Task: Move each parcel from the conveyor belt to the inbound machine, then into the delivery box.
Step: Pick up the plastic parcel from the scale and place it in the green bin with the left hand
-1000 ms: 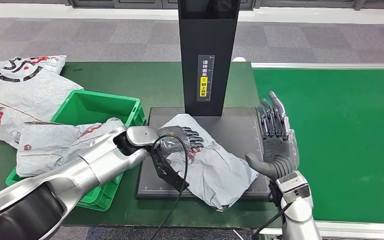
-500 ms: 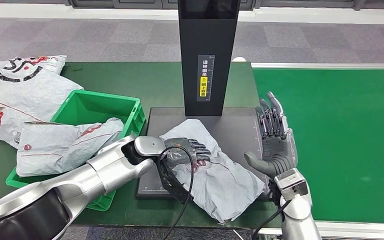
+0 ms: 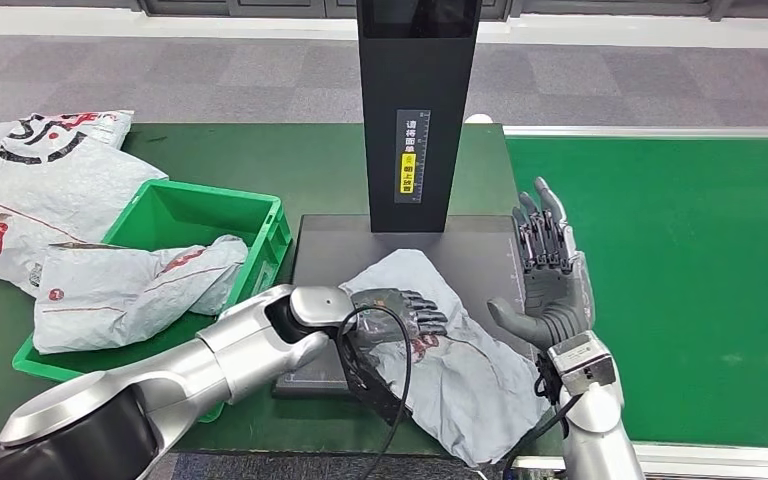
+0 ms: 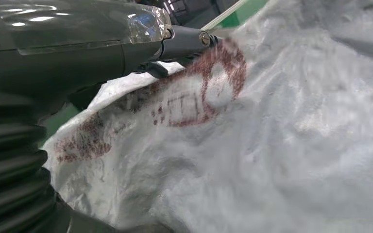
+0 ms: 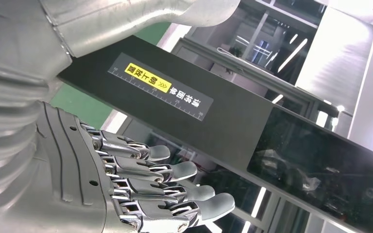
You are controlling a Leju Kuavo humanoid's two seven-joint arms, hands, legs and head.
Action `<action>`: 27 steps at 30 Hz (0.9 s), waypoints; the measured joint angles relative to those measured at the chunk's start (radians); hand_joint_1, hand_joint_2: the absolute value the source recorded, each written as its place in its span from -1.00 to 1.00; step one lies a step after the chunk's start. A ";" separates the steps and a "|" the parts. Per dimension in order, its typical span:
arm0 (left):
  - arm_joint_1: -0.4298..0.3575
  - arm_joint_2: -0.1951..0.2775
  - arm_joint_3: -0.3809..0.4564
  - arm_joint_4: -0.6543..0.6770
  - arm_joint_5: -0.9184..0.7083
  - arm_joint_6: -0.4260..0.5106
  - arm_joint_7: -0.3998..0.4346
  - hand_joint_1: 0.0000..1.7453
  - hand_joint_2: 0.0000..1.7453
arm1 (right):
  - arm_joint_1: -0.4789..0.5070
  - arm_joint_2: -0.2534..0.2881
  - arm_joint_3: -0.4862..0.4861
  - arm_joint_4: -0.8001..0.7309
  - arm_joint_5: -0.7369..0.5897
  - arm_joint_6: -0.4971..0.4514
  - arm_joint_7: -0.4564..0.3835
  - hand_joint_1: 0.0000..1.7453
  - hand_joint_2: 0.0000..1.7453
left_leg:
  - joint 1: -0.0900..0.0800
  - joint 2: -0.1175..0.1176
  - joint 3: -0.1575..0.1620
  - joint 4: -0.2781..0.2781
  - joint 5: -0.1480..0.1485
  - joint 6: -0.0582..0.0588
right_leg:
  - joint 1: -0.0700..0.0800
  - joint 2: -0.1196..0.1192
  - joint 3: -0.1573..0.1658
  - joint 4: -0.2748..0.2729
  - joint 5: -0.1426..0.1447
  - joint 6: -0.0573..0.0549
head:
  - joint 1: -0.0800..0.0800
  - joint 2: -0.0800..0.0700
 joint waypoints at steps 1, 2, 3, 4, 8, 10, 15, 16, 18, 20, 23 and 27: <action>0.003 -0.007 -0.003 0.005 0.005 0.006 0.001 1.00 1.00 | 0.000 0.000 0.002 0.000 0.000 0.000 0.000 -1.00 1.00 | 0.000 0.000 0.000 0.000 0.000 0.000 | 0.000 0.000 0.000 0.000 0.000 0.000 | 0.000 0.000; 0.006 -0.012 -0.006 0.010 0.009 0.011 0.001 1.00 1.00 | 0.001 0.000 0.003 0.000 0.000 0.000 0.000 -1.00 1.00 | 0.000 0.000 0.000 0.000 0.000 0.000 | 0.000 0.000 0.000 0.000 0.000 0.000 | 0.000 0.000; 0.008 -0.015 -0.007 0.014 0.013 0.016 0.001 1.00 1.00 | 0.002 0.000 0.004 0.000 0.000 0.000 0.000 -1.00 1.00 | 0.000 0.000 0.000 0.000 0.000 0.000 | 0.000 0.000 0.000 0.000 0.000 0.000 | 0.000 0.000; 0.010 -0.017 -0.009 0.018 0.015 0.021 0.001 1.00 1.00 | 0.003 0.000 0.004 0.000 0.000 0.000 0.000 -1.00 1.00 | 0.000 0.000 0.000 0.000 0.000 0.000 | 0.000 0.001 0.000 0.000 0.000 0.000 | 0.000 0.000; 0.012 -0.016 -0.009 0.026 0.019 0.040 0.001 1.00 1.00 | 0.012 -0.001 0.005 0.000 -0.001 0.001 -0.002 -1.00 1.00 | 0.000 0.000 0.000 0.000 0.000 0.000 | 0.001 0.000 0.000 0.000 0.000 0.000 | 0.000 0.000; 0.013 -0.011 -0.009 0.026 0.019 0.048 0.001 1.00 1.00 | 0.014 -0.002 0.006 0.000 -0.005 0.004 -0.005 -1.00 1.00 | 0.000 0.000 0.000 0.000 0.000 0.000 | 0.001 0.000 0.000 0.000 0.000 0.000 | 0.000 0.000; 0.015 0.001 -0.009 0.024 0.019 0.062 0.009 1.00 1.00 | 0.006 -0.008 0.015 0.006 -0.017 0.006 -0.007 -1.00 1.00 | 0.000 0.000 0.000 0.000 0.000 0.000 | 0.001 0.000 0.000 0.000 0.000 0.000 | 0.000 0.000; 0.015 0.002 -0.009 0.024 0.019 0.062 0.010 1.00 1.00 | 0.003 -0.010 0.019 0.008 -0.019 0.006 -0.007 -1.00 1.00 | 0.000 0.000 0.000 0.000 0.000 0.000 | 0.001 0.000 0.000 0.000 0.000 0.000 | 0.000 0.000; 0.016 0.005 -0.009 0.023 0.019 0.062 0.012 1.00 1.00 | -0.002 -0.012 0.025 0.011 -0.021 0.006 -0.007 -1.00 1.00 | 0.000 0.000 0.000 0.000 0.000 0.000 | 0.000 0.000 0.000 0.000 0.000 0.000 | 0.000 0.000; 0.016 0.007 -0.009 0.022 0.019 0.062 0.014 1.00 1.00 | -0.003 -0.013 0.028 0.014 -0.021 0.006 -0.007 -1.00 1.00 | 0.000 0.000 0.000 0.000 0.000 0.000 | 0.000 0.000 0.000 0.000 0.000 0.000 | 0.000 0.000; 0.016 0.009 -0.009 0.021 0.019 0.062 0.016 1.00 1.00 | -0.005 -0.015 0.028 0.018 -0.022 0.006 -0.007 -1.00 1.00 | 0.000 0.000 0.000 0.000 0.000 0.000 | 0.000 0.000 0.000 0.000 0.000 0.000 | 0.000 0.000; 0.016 0.011 -0.009 0.021 0.020 0.062 0.017 1.00 1.00 | -0.010 -0.016 0.029 0.025 -0.024 0.006 -0.007 -1.00 1.00 | 0.000 0.000 0.000 0.000 0.000 0.000 | 0.000 0.000 0.000 0.000 0.000 0.000 | 0.000 0.000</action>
